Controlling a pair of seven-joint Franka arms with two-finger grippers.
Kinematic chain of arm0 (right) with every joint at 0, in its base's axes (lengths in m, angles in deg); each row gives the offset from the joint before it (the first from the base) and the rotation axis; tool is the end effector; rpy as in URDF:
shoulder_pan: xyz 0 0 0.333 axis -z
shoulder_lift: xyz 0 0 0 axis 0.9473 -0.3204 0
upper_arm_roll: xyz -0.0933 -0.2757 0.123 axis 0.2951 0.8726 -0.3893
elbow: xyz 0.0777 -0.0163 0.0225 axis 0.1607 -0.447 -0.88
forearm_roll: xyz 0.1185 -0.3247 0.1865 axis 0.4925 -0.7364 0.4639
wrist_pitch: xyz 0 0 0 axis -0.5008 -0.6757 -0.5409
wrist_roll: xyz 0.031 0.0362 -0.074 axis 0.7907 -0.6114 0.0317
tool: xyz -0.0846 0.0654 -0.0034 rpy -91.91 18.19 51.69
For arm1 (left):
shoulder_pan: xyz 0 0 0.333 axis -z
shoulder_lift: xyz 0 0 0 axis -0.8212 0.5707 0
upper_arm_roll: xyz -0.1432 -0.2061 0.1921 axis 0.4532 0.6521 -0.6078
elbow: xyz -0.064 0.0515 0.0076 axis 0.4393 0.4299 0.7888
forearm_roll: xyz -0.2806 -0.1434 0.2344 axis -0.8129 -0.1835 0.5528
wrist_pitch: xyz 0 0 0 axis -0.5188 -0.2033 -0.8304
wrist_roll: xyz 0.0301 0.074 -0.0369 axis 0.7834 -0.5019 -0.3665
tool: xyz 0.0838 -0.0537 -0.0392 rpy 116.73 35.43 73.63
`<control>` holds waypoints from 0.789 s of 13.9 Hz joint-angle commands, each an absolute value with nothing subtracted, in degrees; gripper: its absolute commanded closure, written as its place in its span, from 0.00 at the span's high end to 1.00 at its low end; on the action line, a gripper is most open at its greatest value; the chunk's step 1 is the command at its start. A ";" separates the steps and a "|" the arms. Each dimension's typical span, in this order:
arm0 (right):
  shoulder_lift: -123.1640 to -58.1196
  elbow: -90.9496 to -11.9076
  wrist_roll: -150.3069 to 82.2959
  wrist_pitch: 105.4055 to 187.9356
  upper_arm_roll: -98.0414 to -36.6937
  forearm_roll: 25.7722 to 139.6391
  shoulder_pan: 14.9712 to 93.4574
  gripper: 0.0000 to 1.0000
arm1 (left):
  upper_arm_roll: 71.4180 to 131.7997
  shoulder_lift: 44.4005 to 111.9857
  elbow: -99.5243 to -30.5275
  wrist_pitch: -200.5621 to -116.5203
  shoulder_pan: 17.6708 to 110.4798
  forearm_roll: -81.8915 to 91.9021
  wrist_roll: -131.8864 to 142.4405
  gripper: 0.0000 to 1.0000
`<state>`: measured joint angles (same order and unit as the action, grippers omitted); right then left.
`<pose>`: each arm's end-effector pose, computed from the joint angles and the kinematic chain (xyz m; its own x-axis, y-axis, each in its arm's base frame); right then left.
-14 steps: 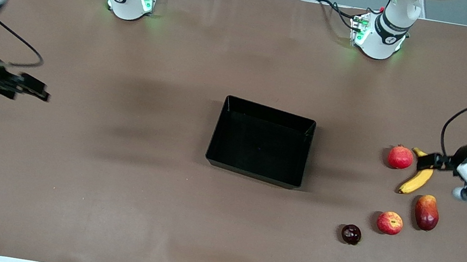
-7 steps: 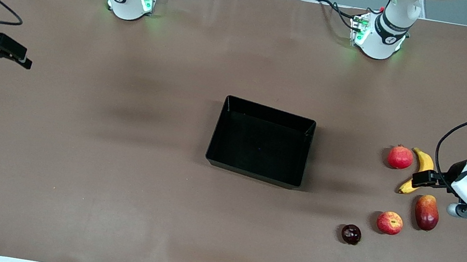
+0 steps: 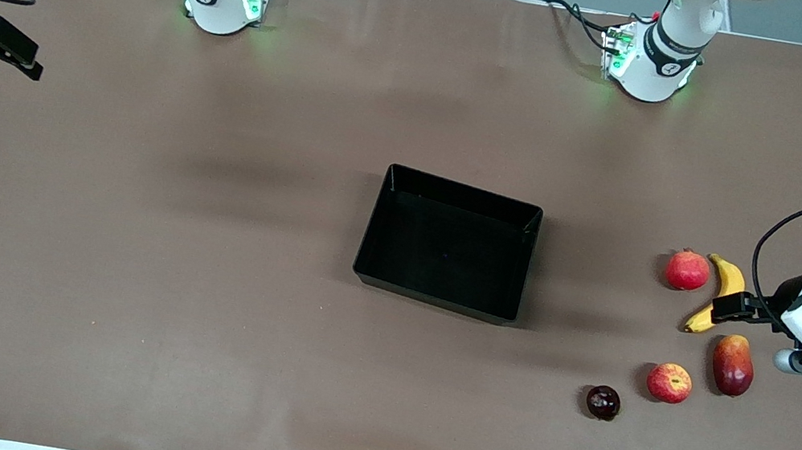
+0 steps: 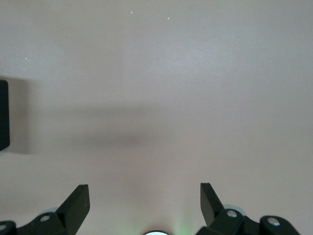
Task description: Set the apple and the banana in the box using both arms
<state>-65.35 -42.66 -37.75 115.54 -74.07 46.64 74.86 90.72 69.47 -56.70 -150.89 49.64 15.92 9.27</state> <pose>0.5341 -0.0195 0.6328 0.9974 -0.0161 -0.0698 -0.0172 -0.9997 -0.0161 0.6512 -0.0094 0.4667 0.9997 0.0070 0.0221 0.0069 -1.0000 0.0063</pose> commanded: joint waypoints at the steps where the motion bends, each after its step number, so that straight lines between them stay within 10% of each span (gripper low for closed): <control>1: -64.54 -42.50 -38.07 115.25 -74.49 46.56 77.11 1.00 | 90.93 67.96 -56.63 -149.75 49.66 16.63 8.39 1.00; 11: -65.51 -40.56 -38.51 114.72 -74.66 46.83 77.20 1.00 | 90.84 66.99 -56.72 -147.99 49.49 16.72 8.65 1.00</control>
<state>-65.32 -41.76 -37.76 114.74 -73.93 46.68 76.57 90.73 68.05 -56.64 -149.11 49.46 15.92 9.27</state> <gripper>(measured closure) 0.000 0.000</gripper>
